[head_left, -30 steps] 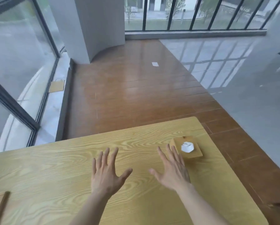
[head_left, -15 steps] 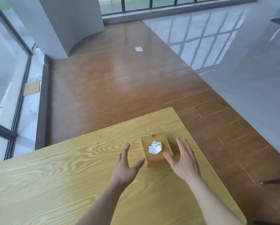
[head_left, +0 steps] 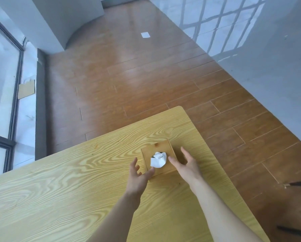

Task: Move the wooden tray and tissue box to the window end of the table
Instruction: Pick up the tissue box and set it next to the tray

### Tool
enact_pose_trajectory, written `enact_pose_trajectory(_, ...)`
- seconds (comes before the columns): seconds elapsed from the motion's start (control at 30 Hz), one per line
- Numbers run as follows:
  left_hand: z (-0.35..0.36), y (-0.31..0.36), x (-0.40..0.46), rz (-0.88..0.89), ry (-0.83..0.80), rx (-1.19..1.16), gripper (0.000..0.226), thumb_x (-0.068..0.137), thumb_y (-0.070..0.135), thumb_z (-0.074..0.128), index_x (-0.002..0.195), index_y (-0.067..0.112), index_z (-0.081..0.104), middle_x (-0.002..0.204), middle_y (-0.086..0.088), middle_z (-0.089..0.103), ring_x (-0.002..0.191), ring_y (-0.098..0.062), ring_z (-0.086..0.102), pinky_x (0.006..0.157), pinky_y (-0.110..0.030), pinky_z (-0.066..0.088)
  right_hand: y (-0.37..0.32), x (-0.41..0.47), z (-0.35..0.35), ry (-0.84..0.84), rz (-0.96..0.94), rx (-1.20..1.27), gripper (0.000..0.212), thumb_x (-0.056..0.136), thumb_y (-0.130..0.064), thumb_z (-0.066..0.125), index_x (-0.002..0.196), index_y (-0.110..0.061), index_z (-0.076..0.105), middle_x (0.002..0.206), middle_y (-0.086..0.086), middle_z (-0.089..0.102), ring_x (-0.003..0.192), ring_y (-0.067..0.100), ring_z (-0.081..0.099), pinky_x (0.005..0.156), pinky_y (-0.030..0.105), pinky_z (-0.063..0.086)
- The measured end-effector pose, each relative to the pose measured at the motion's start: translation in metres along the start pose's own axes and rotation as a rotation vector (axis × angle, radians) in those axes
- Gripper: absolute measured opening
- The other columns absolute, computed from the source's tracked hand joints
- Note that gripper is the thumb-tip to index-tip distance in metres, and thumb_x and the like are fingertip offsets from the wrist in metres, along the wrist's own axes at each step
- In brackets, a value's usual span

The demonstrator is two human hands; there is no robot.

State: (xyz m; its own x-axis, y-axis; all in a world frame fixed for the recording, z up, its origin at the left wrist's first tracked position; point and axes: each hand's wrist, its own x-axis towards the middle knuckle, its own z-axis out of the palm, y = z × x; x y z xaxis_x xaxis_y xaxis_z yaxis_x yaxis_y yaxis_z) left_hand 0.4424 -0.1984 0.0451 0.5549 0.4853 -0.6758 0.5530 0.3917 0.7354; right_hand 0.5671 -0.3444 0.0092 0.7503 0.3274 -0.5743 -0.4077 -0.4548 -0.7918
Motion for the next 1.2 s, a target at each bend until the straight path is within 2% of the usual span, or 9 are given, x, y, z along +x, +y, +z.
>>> enact_pose_trajectory(0.13, 0.005, -0.006, 0.006, -0.017, -0.003, 0.008, 0.095, 0.084, 0.025, 0.08, 0.158, 0.036, 0.021, 0.161, -0.001, 0.032, 0.143, -0.025, 0.038, 0.099, -0.035, 0.034, 0.003, 0.004, 0.005, -0.006, 0.003, -0.041, 0.088, 0.085, -0.048, 0.083, 0.159, -0.03, 0.04, 0.161, -0.006, 0.046, 0.15, 0.021, 0.042, 0.117, 0.042, 0.039)
enact_pose_trajectory(0.27, 0.008, -0.011, 0.011, -0.027, 0.002, 0.018, 0.094, 0.084, 0.018, 0.081, 0.158, 0.031, 0.023, 0.157, -0.001, 0.039, 0.137, -0.023, 0.045, 0.098, -0.035, 0.038, 0.004, 0.005, 0.008, -0.034, 0.029, -0.083, 0.067, 0.08, -0.057, 0.083, 0.139, -0.032, 0.065, 0.125, -0.014, 0.072, 0.122, 0.01, 0.063, 0.099, 0.031, 0.05)
enact_pose_trajectory(0.33, 0.01, -0.012, 0.012, -0.026, -0.003, 0.013, 0.089, 0.085, 0.015, 0.079, 0.157, 0.028, 0.027, 0.153, 0.0, 0.045, 0.13, -0.021, 0.052, 0.095, -0.034, 0.041, 0.003, 0.005, 0.008, -0.034, 0.028, -0.087, 0.058, 0.08, -0.058, 0.083, 0.13, -0.034, 0.069, 0.116, -0.016, 0.074, 0.114, 0.006, 0.064, 0.096, 0.031, 0.051)
enact_pose_trajectory(0.5, 0.008, -0.011, 0.011, -0.037, -0.008, -0.008, 0.083, 0.086, 0.009, 0.076, 0.155, 0.025, 0.033, 0.147, 0.001, 0.051, 0.122, -0.018, 0.056, 0.094, -0.033, 0.041, 0.003, 0.004, 0.014, -0.002, 0.034, -0.109, 0.054, 0.079, -0.056, 0.084, 0.128, -0.034, 0.072, 0.107, -0.014, 0.077, 0.108, 0.007, 0.067, 0.099, 0.038, 0.056)
enact_pose_trajectory(0.73, -0.011, -0.007, -0.002, -0.041, 0.011, -0.01, 0.082, 0.087, 0.01, 0.075, 0.155, 0.025, 0.033, 0.149, 0.0, 0.051, 0.118, -0.017, 0.058, 0.093, -0.033, 0.04, -0.004, -0.007, 0.033, 0.013, 0.016, -0.148, 0.058, 0.078, -0.053, 0.085, 0.129, -0.031, 0.07, 0.109, -0.011, 0.076, 0.107, 0.009, 0.068, 0.099, 0.039, 0.057)
enact_pose_trajectory(0.9, -0.045, 0.003, -0.014, -0.007, 0.041, -0.005, 0.082, 0.085, 0.012, 0.077, 0.154, 0.025, 0.035, 0.147, 0.001, 0.052, 0.118, -0.017, 0.059, 0.093, -0.032, 0.041, -0.019, -0.018, 0.059, -0.012, -0.007, -0.171, 0.082, 0.065, -0.068, 0.081, 0.136, -0.03, 0.065, 0.123, -0.007, 0.073, 0.118, 0.015, 0.065, 0.105, 0.044, 0.055)
enact_pose_trajectory(0.97, -0.063, 0.007, -0.02, 0.009, 0.067, -0.008, 0.081, 0.084, 0.013, 0.078, 0.153, 0.026, 0.037, 0.146, 0.001, 0.053, 0.12, -0.017, 0.06, 0.092, -0.031, 0.042, -0.03, -0.025, 0.074, -0.031, -0.038, -0.183, 0.072, 0.07, -0.063, 0.083, 0.131, -0.028, 0.068, 0.118, -0.007, 0.074, 0.115, 0.015, 0.067, 0.102, 0.041, 0.055)
enact_pose_trajectory(1.03, -0.083, 0.01, -0.028, 0.025, 0.1, -0.017, 0.08, 0.083, 0.014, 0.079, 0.152, 0.026, 0.04, 0.145, 0.001, 0.054, 0.119, -0.017, 0.061, 0.09, -0.03, 0.043, -0.042, -0.034, 0.091, -0.054, -0.068, -0.188, 0.062, 0.077, -0.054, 0.085, 0.13, -0.027, 0.067, 0.115, -0.008, 0.073, 0.112, 0.014, 0.066, 0.099, 0.037, 0.054)
enact_pose_trajectory(1.2, -0.14, 0.023, -0.053, 0.083, 0.172, -0.063, 0.072, 0.085, 0.012, 0.076, 0.148, 0.025, 0.044, 0.135, 0.003, 0.056, 0.096, 0.001, 0.058, 0.071, -0.021, 0.044, -0.068, -0.06, 0.142, -0.099, -0.141, -0.208, 0.072, 0.075, -0.06, 0.084, 0.135, -0.026, 0.063, 0.127, -0.006, 0.069, 0.118, 0.017, 0.063, 0.1, 0.038, 0.053)
